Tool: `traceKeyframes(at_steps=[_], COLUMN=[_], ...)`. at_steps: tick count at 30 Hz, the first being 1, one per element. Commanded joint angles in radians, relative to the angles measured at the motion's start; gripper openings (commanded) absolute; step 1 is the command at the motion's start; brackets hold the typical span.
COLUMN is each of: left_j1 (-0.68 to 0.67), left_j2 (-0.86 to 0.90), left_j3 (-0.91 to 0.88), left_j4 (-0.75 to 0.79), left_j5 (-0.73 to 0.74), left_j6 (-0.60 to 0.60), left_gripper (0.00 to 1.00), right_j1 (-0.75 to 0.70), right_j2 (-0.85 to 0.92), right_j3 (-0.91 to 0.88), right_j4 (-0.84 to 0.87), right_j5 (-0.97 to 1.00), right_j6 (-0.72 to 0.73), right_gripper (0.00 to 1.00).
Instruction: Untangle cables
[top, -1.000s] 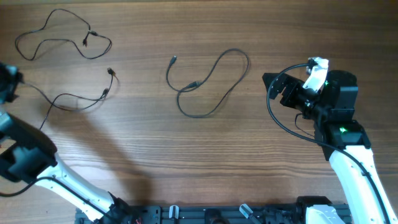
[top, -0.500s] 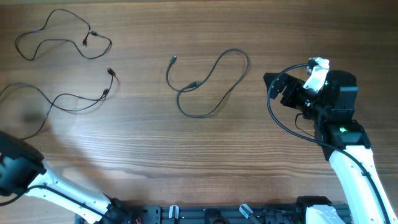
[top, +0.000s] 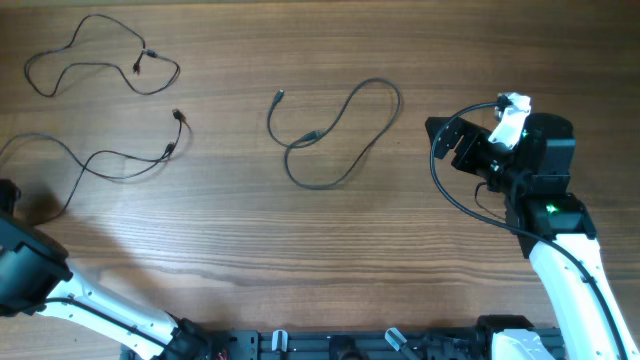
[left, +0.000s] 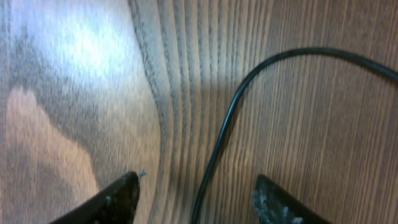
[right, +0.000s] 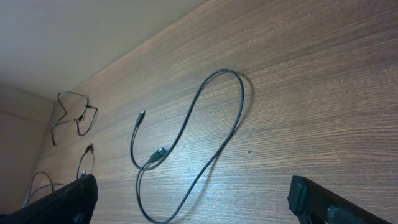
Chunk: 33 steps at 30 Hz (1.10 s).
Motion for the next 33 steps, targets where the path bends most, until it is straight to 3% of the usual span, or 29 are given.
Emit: traceKeyframes(at_steps=[1, 4, 6, 12, 14, 15, 16, 20, 24, 28, 33], left_j1=[0.002, 0.003, 0.003, 0.008, 0.010, 0.011, 0.012, 0.015, 0.028, 0.031, 0.013], left_j2=[0.013, 0.032, 0.057, 0.109, 0.109, 0.109, 0.109, 0.109, 0.110, 0.104, 0.081], left_j3=[-0.008, -0.008, -0.008, -0.008, -0.008, -0.008, -0.008, -0.008, -0.008, -0.003, 0.092], left_j4=[0.010, 0.011, 0.011, 0.027, 0.044, 0.050, 0.063, 0.079, 0.102, 0.186, 0.242], left_j5=[-0.040, -0.040, -0.040, -0.037, -0.036, -0.036, -0.032, 0.002, 0.134, 0.349, 0.369], left_j6=[0.029, 0.029, 0.035, 0.097, 0.105, 0.105, 0.132, 0.134, 0.135, 0.263, 0.288], left_gripper=[0.47, 0.38, 0.36, 0.48, 0.47, 0.38, 0.20, 0.04, 0.04, 0.04, 0.04], right_j1=[0.005, 0.005, 0.005, 0.005, 0.005, 0.005, 0.005, 0.005, 0.005, 0.005, 0.005], right_j2=[0.004, 0.004, 0.004, 0.004, 0.004, 0.004, 0.004, 0.004, 0.004, 0.004, 0.004], right_j3=[0.021, 0.021, 0.021, 0.021, 0.021, 0.021, 0.021, 0.021, 0.021, 0.021, 0.021], right_j4=[0.000, 0.000, 0.000, 0.000, 0.000, 0.000, 0.000, -0.001, -0.003, -0.005, -0.004], right_j5=[0.013, 0.013, 0.013, 0.010, 0.010, 0.010, 0.010, 0.010, 0.000, -0.006, -0.062], right_j6=[0.007, 0.007, 0.007, 0.008, 0.007, 0.007, 0.007, 0.007, 0.007, 0.043, 0.069], right_gripper=[1.00, 1.00, 1.00, 1.00, 1.00, 1.00, 1.00, 1.00, 1.00, 1.00, 1.00])
